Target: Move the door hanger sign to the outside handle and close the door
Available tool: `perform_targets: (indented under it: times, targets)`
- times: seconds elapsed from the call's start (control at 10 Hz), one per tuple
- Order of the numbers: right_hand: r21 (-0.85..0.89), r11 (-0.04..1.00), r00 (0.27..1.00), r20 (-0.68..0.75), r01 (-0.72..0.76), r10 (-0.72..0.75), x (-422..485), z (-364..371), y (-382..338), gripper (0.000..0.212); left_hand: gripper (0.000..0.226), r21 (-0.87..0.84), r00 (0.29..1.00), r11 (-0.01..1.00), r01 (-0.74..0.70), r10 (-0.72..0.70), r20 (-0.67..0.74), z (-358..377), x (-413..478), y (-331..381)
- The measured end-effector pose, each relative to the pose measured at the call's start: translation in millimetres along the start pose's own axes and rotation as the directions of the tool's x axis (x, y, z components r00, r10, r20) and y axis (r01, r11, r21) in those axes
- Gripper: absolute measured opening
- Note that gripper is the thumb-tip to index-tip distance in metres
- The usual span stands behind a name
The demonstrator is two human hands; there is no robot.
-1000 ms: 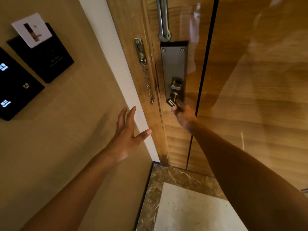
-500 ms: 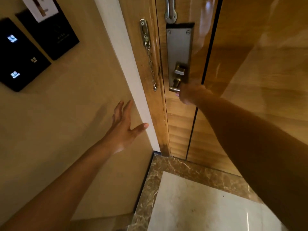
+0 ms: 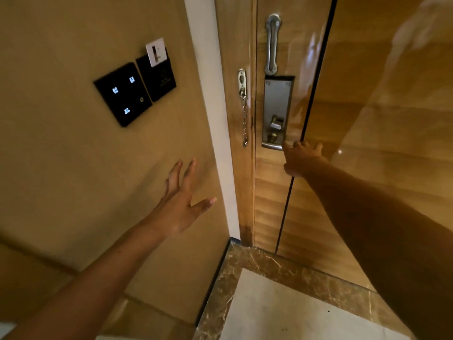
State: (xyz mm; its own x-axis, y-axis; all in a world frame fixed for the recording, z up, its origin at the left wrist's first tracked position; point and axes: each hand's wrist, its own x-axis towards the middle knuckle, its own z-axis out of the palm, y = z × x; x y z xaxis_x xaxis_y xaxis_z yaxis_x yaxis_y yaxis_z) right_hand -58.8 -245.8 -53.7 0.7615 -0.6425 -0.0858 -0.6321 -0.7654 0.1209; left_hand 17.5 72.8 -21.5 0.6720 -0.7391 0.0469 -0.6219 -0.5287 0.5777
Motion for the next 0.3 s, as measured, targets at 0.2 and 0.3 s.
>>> perform_targets:
  times: [0.2,0.3]
  targets:
    - [0.049,0.997,0.997,-0.046,-0.052,0.054,-61.8,-38.2,6.3,0.066,0.101,-0.03,0.996,0.995,-0.091,0.09,-0.01,-29.4,-19.4,27.5]
    - [0.078,0.995,0.993,-0.092,-0.067,0.074,-91.5,-54.2,14.1,0.067,0.1,-0.037,0.99,0.989,-0.14,0.139,-0.012,-39.6,-35.5,43.9]
